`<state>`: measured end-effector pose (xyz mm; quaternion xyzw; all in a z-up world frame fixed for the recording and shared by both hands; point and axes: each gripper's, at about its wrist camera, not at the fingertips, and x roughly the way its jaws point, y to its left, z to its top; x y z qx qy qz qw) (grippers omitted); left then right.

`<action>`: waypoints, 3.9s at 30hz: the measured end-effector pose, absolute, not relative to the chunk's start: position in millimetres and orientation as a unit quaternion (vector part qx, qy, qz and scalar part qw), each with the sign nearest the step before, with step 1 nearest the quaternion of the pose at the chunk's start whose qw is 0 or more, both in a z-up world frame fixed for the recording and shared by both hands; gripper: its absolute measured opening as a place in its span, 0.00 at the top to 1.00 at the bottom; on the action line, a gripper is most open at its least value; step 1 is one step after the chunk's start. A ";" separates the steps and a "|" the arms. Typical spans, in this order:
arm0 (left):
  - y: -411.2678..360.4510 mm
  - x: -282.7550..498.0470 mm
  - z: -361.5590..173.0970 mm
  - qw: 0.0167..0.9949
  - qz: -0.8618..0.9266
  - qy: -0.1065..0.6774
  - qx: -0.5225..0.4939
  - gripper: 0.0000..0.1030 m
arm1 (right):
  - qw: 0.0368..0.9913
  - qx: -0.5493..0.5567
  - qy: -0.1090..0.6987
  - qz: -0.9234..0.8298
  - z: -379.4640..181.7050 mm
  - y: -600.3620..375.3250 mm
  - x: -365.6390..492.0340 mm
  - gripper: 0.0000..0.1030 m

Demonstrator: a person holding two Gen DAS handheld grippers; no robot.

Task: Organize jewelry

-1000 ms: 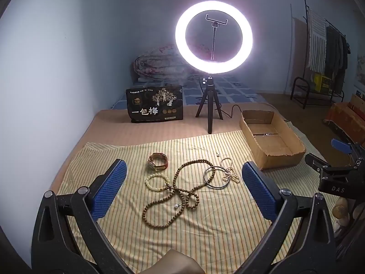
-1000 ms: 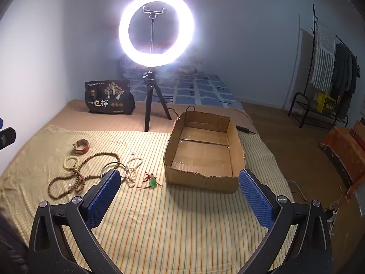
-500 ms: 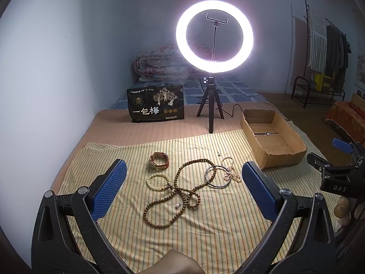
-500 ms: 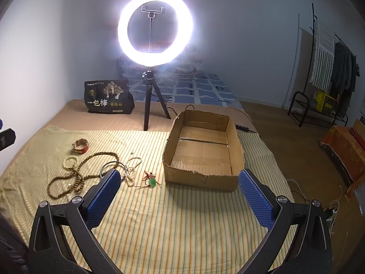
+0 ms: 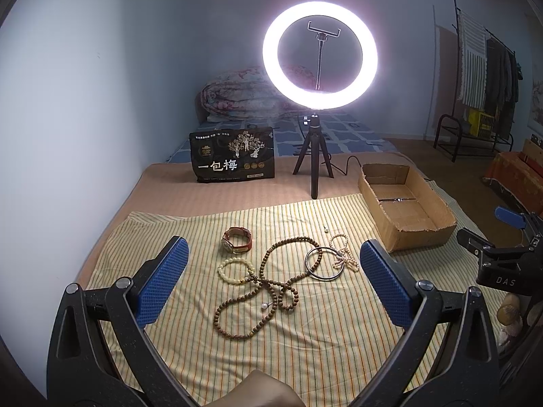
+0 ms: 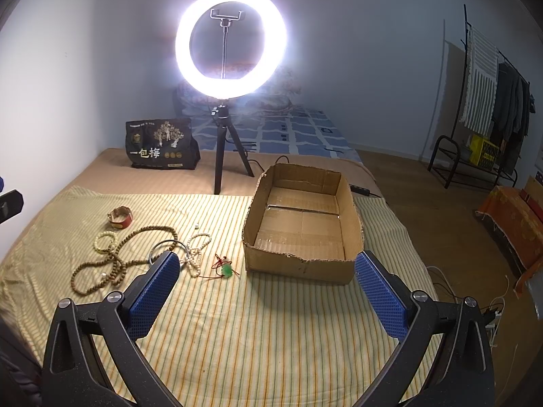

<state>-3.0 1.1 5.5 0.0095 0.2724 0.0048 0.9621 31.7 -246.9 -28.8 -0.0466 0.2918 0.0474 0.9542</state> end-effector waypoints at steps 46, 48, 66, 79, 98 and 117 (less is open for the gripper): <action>14.0 -3.8 3.1 0.962 0.007 0.274 0.008 0.00 | 0.952 -0.046 0.299 0.050 -33.5 -243.8 30.2 0.01; 16.9 -3.4 2.1 0.961 0.008 0.276 0.009 0.00 | 0.952 -0.046 0.299 0.051 -33.2 -243.7 30.5 0.01; 55.5 30.7 -22.2 0.935 0.026 0.351 -0.040 0.01 | 0.939 -0.062 0.324 0.098 -44.7 -230.4 43.1 0.01; 98.4 66.4 -36.9 0.911 0.031 0.398 -0.102 0.25 | 0.906 -0.047 0.381 0.180 -59.3 -216.1 64.0 0.01; 84.7 111.2 -104.7 0.842 -0.022 0.512 -0.171 0.40 | 0.854 -0.020 0.458 0.244 -91.1 -203.7 105.4 0.19; 81.0 134.0 -136.8 0.811 -0.032 0.553 -0.190 0.51 | 0.857 -0.031 0.469 0.213 -124.1 -211.3 125.2 0.57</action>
